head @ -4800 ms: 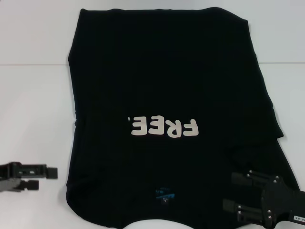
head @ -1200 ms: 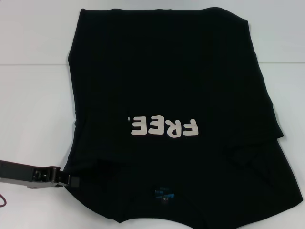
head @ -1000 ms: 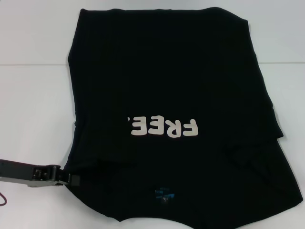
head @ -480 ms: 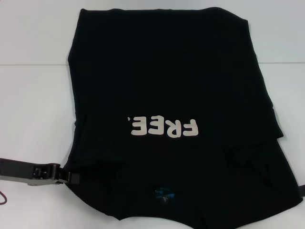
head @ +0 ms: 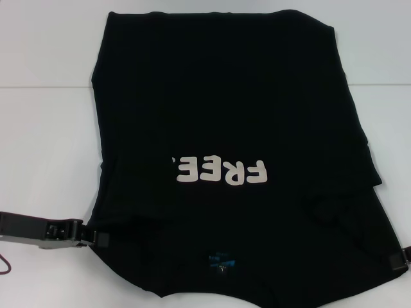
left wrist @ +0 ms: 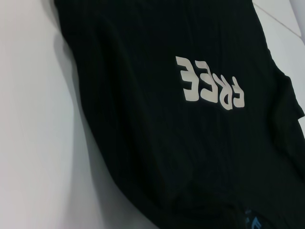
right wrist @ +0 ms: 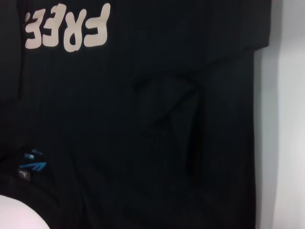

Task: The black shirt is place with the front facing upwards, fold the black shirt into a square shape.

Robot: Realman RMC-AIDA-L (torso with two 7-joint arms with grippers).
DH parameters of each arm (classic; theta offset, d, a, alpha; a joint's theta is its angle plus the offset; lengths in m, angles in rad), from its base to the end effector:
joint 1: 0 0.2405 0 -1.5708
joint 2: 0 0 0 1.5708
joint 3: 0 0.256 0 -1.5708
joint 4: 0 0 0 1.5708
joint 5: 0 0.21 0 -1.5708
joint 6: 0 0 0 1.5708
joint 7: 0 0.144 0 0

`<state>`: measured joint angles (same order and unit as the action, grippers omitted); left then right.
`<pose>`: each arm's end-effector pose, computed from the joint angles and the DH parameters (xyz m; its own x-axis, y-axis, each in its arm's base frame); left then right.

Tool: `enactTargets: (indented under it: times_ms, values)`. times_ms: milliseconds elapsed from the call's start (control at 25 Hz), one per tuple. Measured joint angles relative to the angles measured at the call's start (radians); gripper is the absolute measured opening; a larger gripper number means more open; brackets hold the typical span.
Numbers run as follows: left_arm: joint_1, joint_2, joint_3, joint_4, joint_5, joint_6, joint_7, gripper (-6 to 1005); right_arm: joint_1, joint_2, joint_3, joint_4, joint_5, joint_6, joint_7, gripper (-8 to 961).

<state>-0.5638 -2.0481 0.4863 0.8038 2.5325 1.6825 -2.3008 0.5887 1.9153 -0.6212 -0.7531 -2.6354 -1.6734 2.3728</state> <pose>-0.3086 0.3129 0.0340 0.2113 0.9541 0.2120 0.9761 -0.2171 0.0038 0.3323 0.3192 0.0712 0.1988 -0.9782 -0.0607 -0.9638 -0.1839 -0.1928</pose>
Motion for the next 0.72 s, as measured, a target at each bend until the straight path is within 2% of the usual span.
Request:
enactTargets:
  times_ms: [400,720]
  values:
    - [0.000,-0.001,0.000,0.003,-0.001,0.003,0.001,26,0.005,0.014,-0.024,0.000,0.004,0.015,0.000,735]
    - [-0.002,-0.001,0.000,0.003,-0.003,0.005,0.001,26,0.029,0.036,-0.019,0.015,0.007,0.015,-0.018,735]
